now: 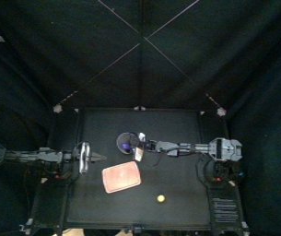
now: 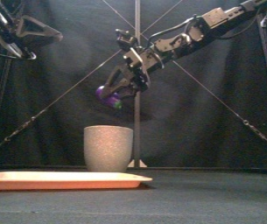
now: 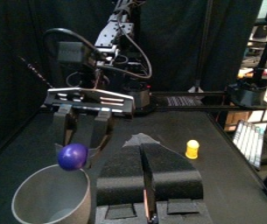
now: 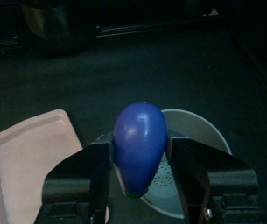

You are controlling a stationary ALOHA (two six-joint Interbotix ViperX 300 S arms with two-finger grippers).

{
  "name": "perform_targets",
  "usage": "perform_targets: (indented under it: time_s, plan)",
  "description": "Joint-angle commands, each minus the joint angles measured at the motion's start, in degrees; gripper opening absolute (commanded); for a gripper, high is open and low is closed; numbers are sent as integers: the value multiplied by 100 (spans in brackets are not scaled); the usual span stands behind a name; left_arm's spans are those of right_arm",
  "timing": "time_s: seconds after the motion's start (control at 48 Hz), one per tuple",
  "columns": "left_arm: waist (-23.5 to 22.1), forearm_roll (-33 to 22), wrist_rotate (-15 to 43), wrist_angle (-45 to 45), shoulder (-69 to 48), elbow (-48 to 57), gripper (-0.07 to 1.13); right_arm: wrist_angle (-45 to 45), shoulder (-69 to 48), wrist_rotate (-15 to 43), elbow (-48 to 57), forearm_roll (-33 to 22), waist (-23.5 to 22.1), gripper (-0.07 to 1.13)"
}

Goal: Pick the eggplant then place it in the grey bowl
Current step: Drop eggplant in the grey bowl and return to neutral

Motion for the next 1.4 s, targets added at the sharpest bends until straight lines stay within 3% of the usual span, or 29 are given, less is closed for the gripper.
perform_targets:
  time_s: [0.021,0.188,0.562,0.875,1.083,1.396]
  plan:
    - [-9,9,0,-26,-9,-79,-2,-44,-44,0,-167,70,-114,83]
    - [-9,9,0,-26,-26,-70,-2,-62,-53,9,-149,79,-202,105]
    - [-9,9,0,-26,-26,-62,-2,-105,-976,-9,334,-9,-308,105]
    - [9,9,0,-26,-35,-44,-2,-1274,-3103,0,2312,-9,-264,105]
    - [9,9,0,-26,-62,-44,-2,-1731,-4676,9,3577,9,185,105]
    - [18,9,0,-26,-70,-35,-2,-1652,-6557,18,4623,220,853,105]
